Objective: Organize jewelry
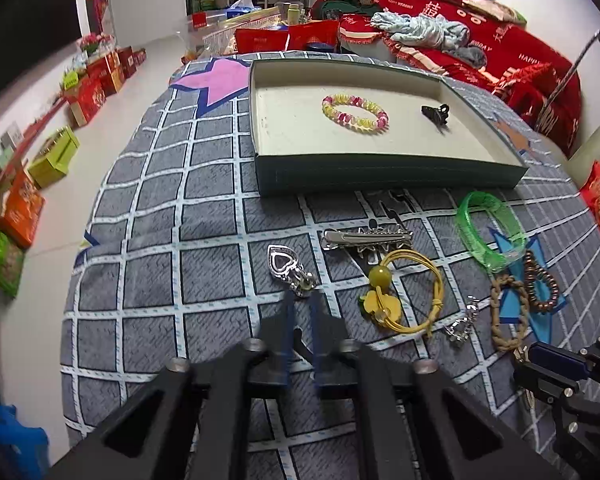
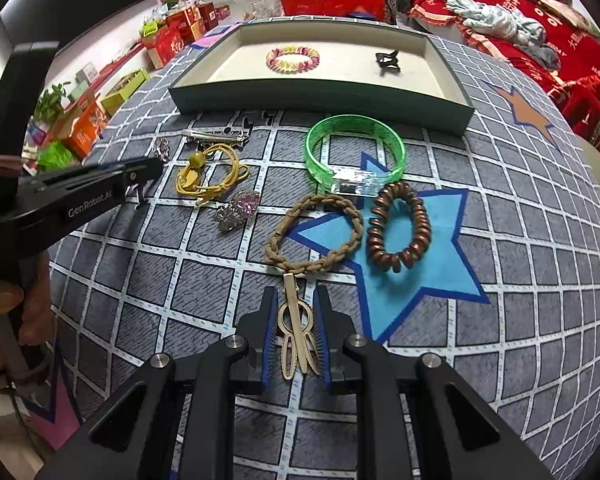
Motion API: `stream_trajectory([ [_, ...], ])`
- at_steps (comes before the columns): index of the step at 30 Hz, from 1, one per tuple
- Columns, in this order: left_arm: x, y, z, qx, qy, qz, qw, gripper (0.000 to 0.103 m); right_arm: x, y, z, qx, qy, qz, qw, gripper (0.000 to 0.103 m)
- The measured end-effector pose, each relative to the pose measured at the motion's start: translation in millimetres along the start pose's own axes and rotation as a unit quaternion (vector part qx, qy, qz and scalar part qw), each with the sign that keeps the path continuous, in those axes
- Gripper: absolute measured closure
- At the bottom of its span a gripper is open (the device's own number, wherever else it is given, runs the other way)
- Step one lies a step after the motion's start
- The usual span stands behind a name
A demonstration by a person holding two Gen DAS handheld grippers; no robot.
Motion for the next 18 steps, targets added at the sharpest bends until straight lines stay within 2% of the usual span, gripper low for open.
stream_trajectory([
  [2,0.3,-1.6,-1.7,0.003,-0.019,-0.007,0.9998,0.086,-2.2,0.8,-5.0,-0.006,0.009,0.006,1.0,0.084],
  [5,-0.6,-2.9,-6.4,-0.003,-0.028,-0.002,0.9996,0.086,-5.8,2.9,-12.7,-0.015,0.017,0.014,1.0,0.084],
  [6,-1.0,-3.0,-8.2,-0.005,-0.031,0.0,0.9995,0.086,-6.9,3.8,-14.8,-0.016,0.02,0.017,1.0,0.094],
  [7,-1.6,-2.8,-10.3,-0.006,-0.034,0.002,0.9994,0.086,-8.2,5.0,-16.5,-0.017,0.024,0.022,0.999,0.097],
  [10,-3.1,-1.9,-16.1,-0.011,-0.038,0.007,0.9992,0.086,-10.6,8.3,-18.7,-0.02,0.033,0.034,0.999,0.097],
  [14,-1.6,-0.5,-18.3,-0.01,-0.031,0.005,0.9994,0.086,-10.2,7.5,-15.8,-0.016,0.043,0.04,0.998,0.098],
  [18,8.3,0.1,-17.6,-0.012,0.007,-0.006,0.9999,0.086,-15.0,1.0,-10.5,-0.002,0.06,0.06,0.996,0.097],
])
Point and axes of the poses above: each gripper's, at about its wrist camera, not at the fingertips, and z roughly the way its jaws point, x to its left, y to its top, the point moved 9 cm from there along z, roughly the way its jaws point, and after that the axes turned 6 degrees about x, right-handed, at the moved point
